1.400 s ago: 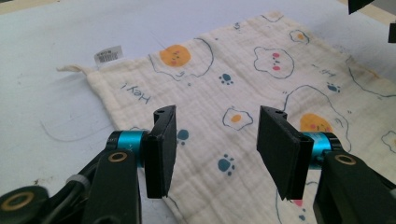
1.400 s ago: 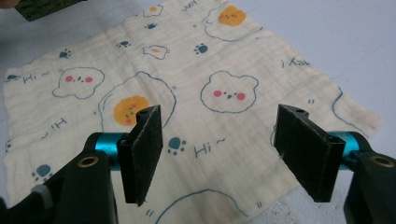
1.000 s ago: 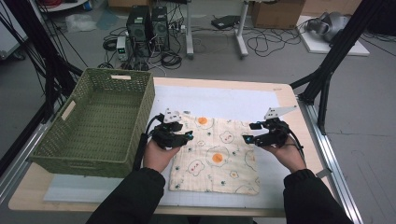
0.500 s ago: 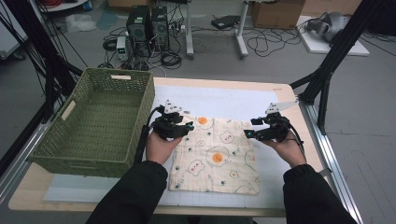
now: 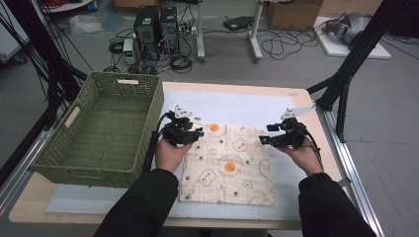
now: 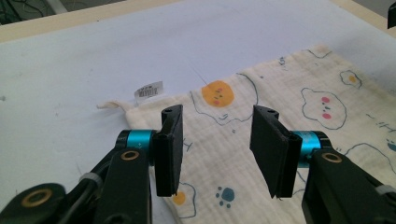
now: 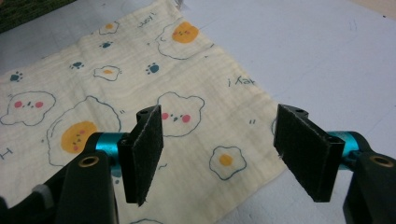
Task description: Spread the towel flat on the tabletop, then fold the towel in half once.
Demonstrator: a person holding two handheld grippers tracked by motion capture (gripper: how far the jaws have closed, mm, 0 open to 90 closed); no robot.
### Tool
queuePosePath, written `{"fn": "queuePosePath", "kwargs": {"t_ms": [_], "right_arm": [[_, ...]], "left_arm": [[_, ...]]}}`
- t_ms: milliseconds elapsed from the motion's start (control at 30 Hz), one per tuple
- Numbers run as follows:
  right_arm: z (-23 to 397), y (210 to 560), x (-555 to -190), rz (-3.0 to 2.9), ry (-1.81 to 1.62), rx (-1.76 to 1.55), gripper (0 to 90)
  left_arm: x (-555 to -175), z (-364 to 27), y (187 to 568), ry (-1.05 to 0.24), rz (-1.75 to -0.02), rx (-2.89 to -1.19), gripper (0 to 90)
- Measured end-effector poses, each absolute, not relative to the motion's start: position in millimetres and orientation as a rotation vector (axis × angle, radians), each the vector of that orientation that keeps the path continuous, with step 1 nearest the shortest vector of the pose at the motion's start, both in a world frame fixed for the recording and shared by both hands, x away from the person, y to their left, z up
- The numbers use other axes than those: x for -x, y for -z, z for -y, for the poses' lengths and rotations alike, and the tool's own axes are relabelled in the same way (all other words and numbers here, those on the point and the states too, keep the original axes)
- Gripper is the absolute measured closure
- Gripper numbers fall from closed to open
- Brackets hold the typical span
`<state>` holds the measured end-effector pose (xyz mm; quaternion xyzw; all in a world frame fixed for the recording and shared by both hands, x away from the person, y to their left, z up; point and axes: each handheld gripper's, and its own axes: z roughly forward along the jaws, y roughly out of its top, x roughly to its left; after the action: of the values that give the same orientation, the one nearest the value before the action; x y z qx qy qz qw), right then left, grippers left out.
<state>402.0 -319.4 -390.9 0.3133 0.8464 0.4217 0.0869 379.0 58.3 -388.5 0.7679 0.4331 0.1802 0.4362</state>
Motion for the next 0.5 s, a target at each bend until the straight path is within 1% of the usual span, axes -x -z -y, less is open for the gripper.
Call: {"fn": "queuePosePath", "kwargs": {"t_ms": [500], "right_arm": [[322,402,-410,-2.534,-1.199,-0.961,32.6]], "left_arm": [[-390,-59,403,-0.454,-1.122,-1.957,55.9]]}}
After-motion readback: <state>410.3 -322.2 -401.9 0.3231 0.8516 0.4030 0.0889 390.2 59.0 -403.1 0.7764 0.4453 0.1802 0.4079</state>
